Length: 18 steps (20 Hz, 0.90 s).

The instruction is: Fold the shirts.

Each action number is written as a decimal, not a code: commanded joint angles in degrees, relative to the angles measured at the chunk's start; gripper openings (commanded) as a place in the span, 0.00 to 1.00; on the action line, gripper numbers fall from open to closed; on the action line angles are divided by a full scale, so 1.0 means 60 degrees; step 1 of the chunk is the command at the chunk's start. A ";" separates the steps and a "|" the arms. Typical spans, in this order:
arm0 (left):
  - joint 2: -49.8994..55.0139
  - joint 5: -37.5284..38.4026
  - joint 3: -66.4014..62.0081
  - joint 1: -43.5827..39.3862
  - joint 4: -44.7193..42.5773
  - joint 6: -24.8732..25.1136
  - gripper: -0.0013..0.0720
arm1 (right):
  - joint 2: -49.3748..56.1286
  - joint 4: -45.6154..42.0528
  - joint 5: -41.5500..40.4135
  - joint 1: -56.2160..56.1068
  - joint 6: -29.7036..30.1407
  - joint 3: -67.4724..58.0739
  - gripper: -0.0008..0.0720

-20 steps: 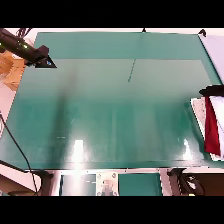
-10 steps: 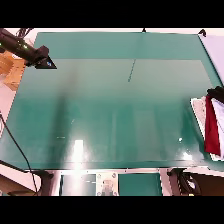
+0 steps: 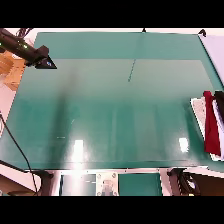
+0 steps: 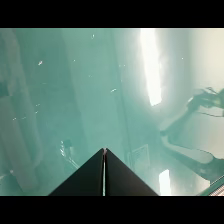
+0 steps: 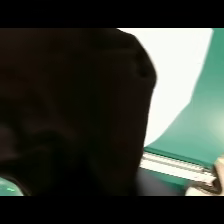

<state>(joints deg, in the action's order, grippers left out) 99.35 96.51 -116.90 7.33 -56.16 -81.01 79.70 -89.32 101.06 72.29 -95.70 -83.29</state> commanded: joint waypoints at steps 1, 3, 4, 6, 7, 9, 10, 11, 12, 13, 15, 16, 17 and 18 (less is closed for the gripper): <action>-0.0007 -0.0058 0.0004 -0.0029 -0.0007 0.0011 0.05 | 0.0004 -0.0732 -0.0656 0.0000 0.0627 0.1486 0.80; -0.0007 -0.0138 0.0004 -0.0066 -0.0011 0.0051 0.05 | 0.0055 -0.0798 -0.0510 -0.0018 0.0780 0.1508 0.80; -0.0007 -0.0211 0.0004 -0.0066 0.0000 0.0117 0.05 | 0.0055 -0.0798 -0.0375 -0.0095 0.0750 0.1264 0.80; -0.0007 -0.0335 0.0004 -0.0066 -0.0004 0.0189 0.05 | 0.0055 -0.0648 -0.0266 -0.0568 0.0510 0.0331 0.80; -0.0011 -0.0346 0.0000 -0.0066 -0.0004 0.0193 0.05 | 0.0055 -0.0390 -0.0361 -0.0954 0.0448 -0.0186 0.71; -0.0091 -0.0317 0.0004 -0.0066 0.0000 0.0251 0.05 | 0.0051 0.0656 -0.0860 -0.2033 0.0455 -0.1147 0.15; -0.0157 -0.0270 0.0000 -0.0066 0.0000 0.0251 0.05 | 0.0051 0.1311 -0.1228 -0.2688 0.0452 -0.1519 0.08; -0.0277 -0.0168 0.0007 -0.0066 -0.0004 0.0248 0.05 | 0.0044 0.1847 -0.1541 -0.3330 0.0452 -0.1767 0.08; -0.0361 -0.0040 0.0022 -0.0066 -0.0004 0.0197 0.05 | 0.0000 0.2382 -0.1840 -0.4051 0.0452 -0.1905 0.04; -0.0517 0.0095 0.0135 -0.0106 -0.0007 0.0062 0.05 | -0.0076 0.2849 -0.2080 -0.4747 0.0452 -0.1905 0.04; -0.1042 0.0047 0.0933 -0.0317 -0.0011 0.0069 0.05 | -0.0262 0.3260 -0.2171 -0.6360 0.0568 -0.1683 0.04; -0.1410 -0.0055 0.1552 -0.0488 -0.0015 0.0084 0.05 | -0.0448 0.3202 -0.2237 -0.7114 0.0568 -0.1330 0.04; -0.1861 -0.0266 0.2390 -0.0736 -0.0018 0.0117 0.05 | -0.0699 0.3209 -0.2404 -0.7825 0.0568 -0.0776 0.04; -0.2350 -0.0525 0.3264 -0.1005 -0.0018 0.0226 0.05 | -0.1053 0.3206 -0.2674 -0.8542 0.0568 0.0007 0.04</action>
<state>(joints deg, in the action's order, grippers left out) 90.78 95.64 -106.67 4.08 -56.23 -80.27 76.58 -72.99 88.68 32.71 -92.62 -89.08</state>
